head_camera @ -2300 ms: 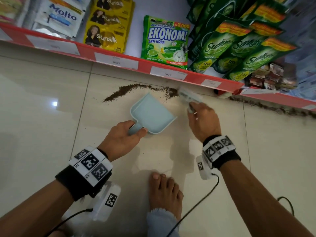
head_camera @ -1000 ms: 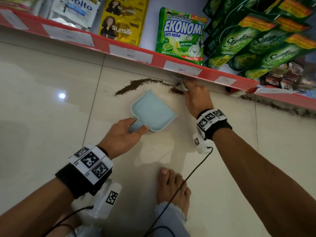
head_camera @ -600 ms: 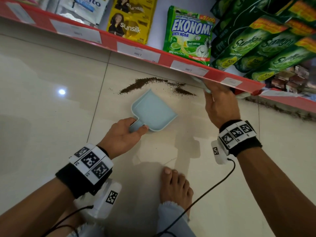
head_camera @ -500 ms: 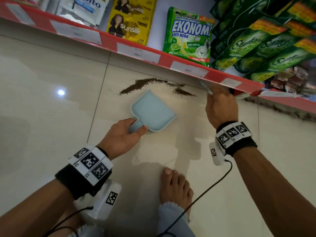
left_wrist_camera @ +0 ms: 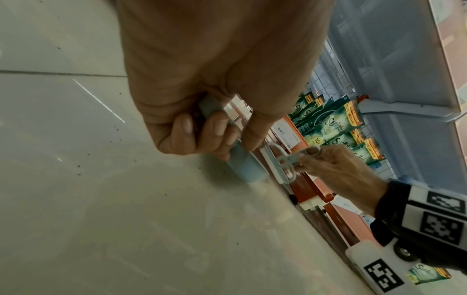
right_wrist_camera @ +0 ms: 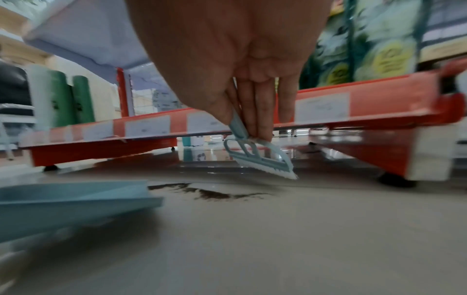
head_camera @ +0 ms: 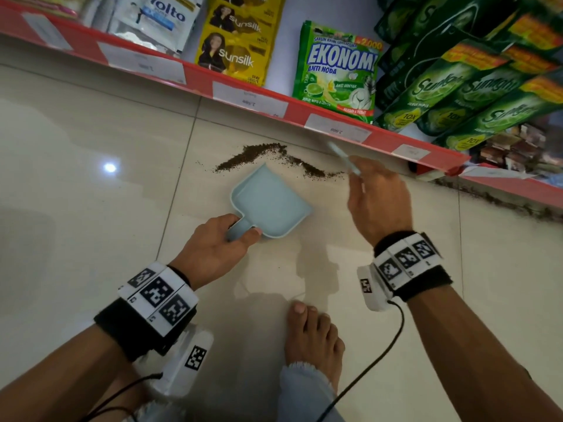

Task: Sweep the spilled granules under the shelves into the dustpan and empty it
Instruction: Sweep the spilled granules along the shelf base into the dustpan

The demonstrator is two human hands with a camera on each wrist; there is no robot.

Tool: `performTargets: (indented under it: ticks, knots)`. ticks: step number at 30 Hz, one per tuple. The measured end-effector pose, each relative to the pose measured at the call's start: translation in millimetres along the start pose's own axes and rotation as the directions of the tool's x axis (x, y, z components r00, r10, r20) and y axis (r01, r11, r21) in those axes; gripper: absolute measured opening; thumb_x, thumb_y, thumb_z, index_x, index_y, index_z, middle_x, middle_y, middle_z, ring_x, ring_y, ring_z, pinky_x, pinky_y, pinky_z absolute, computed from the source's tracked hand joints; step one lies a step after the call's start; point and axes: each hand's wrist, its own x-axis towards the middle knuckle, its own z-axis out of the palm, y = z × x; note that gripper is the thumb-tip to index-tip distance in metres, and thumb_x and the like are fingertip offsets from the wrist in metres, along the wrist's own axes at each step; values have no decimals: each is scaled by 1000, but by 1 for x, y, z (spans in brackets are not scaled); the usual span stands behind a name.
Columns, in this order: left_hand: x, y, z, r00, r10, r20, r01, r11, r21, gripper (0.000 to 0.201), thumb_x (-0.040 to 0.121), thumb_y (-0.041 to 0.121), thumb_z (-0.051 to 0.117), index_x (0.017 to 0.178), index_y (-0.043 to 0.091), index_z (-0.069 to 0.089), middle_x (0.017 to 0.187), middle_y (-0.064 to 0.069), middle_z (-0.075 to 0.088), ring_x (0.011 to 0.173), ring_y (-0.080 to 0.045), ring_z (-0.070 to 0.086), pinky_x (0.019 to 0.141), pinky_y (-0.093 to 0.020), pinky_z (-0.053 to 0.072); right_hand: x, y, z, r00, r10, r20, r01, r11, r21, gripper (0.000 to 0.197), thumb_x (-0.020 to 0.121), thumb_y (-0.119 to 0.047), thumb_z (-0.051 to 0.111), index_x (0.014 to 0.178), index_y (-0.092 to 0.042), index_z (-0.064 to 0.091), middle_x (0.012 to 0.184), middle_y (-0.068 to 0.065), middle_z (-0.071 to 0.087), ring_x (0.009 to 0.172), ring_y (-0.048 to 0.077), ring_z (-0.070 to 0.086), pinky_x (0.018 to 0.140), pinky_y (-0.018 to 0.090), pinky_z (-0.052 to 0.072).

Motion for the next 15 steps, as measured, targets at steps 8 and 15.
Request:
performTargets:
  ticks: [8, 15]
  knots:
    - [-4, 0, 1, 1000, 18, 18, -18, 1000, 13, 36, 94, 41, 61, 65, 26, 46, 59, 9, 48, 56, -10, 47, 54, -25, 33, -1, 8, 11, 936, 305, 176, -268, 941, -207, 31, 102, -20, 39, 111, -2, 63, 95, 23, 69, 81, 39, 63, 64, 35, 39]
    - [-7, -6, 2, 1000, 25, 17, -26, 999, 37, 34, 94, 42, 61, 66, 26, 48, 58, 9, 49, 54, -8, 47, 53, -24, 33, 2, -64, 24, 986, 52, 156, -61, 997, 56, 27, 101, -22, 39, 110, -11, 63, 82, 10, 69, 67, 34, 60, 59, 30, 32]
